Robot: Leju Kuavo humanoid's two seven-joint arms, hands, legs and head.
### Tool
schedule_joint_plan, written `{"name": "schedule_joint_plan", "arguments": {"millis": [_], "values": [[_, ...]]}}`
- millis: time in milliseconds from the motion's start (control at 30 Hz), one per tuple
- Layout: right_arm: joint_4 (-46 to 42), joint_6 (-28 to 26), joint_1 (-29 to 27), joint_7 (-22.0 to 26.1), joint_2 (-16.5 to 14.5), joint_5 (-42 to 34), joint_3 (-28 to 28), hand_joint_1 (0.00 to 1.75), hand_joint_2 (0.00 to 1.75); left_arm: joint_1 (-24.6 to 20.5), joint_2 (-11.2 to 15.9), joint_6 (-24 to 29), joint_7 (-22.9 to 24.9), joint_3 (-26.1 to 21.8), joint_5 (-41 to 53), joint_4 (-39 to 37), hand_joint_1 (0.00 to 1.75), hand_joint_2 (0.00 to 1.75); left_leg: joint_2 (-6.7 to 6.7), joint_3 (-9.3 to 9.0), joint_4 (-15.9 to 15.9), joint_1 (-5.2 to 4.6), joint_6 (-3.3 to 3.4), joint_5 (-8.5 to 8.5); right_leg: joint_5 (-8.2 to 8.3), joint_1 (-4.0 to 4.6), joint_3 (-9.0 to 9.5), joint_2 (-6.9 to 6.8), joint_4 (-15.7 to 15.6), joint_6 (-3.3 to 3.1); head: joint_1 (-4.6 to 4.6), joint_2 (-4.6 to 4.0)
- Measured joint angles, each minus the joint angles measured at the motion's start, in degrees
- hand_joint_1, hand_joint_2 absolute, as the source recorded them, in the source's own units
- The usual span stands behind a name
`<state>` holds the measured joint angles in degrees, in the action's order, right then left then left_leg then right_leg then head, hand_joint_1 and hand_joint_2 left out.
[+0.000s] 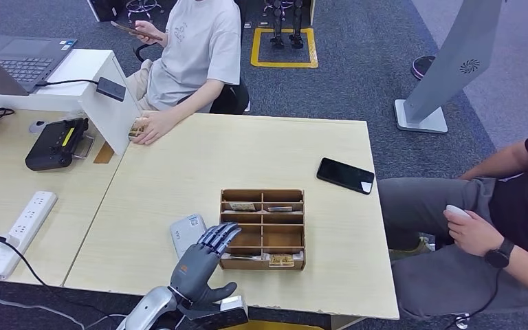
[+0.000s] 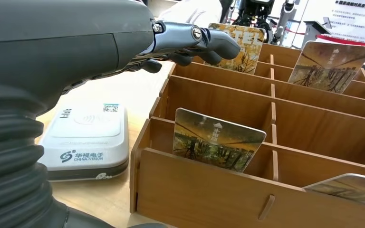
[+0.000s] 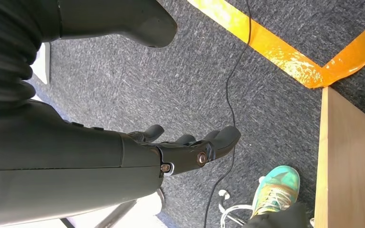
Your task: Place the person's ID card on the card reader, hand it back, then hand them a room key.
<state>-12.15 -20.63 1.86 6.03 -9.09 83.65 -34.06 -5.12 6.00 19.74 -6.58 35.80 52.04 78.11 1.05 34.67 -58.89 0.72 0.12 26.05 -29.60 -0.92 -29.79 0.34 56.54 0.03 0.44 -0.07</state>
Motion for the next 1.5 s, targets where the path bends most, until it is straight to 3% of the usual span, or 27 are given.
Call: {"name": "schedule_joint_plan", "arguments": {"millis": [133,267,933,1233,1500], "values": [[0.00,0.00,0.01,0.00,0.00,-0.07,0.01,0.00,1.75,0.01,-0.21,0.21,0.13,0.00,0.49,-0.36,0.00,1.75,0.00,0.00,0.00,0.00,0.00,0.00,0.00,0.00,0.00,0.00,0.00,0.00,0.00,0.00],[-0.01,0.05,0.02,0.00,-0.01,-0.18,0.14,0.00,1.75,-0.01,-0.23,0.28,0.37,0.00,1.04,-0.92,1.70,1.75,0.00,0.00,0.00,0.00,0.00,0.00,0.00,0.00,0.00,0.00,0.00,0.00,0.00,0.00],[-0.18,0.15,0.02,-0.22,-0.02,-1.26,1.43,0.00,1.75,-0.57,-0.73,-0.07,-0.39,-0.03,-1.51,-1.45,1.75,1.75,0.01,-0.01,0.00,0.00,0.00,0.00,0.00,0.00,0.01,0.00,0.00,0.00,0.00,-0.01],[-0.20,0.04,0.00,-0.20,-0.02,-1.65,1.56,0.00,1.75,-0.50,-0.72,-0.99,-2.77,-1.13,-6.98,-1.44,1.75,1.75,0.01,-0.01,0.00,0.00,0.00,0.00,0.00,0.00,0.02,0.00,0.00,0.00,0.01,-0.01],[-0.20,-0.23,-0.19,0.07,-0.02,-2.63,2.01,0.00,1.75,-0.55,0.07,-2.53,-5.07,-3.15,-12.84,4.89,1.75,1.75,0.02,-0.01,0.00,0.00,0.00,-0.01,0.00,0.00,0.02,-0.02,0.01,0.00,0.01,0.00]]}}
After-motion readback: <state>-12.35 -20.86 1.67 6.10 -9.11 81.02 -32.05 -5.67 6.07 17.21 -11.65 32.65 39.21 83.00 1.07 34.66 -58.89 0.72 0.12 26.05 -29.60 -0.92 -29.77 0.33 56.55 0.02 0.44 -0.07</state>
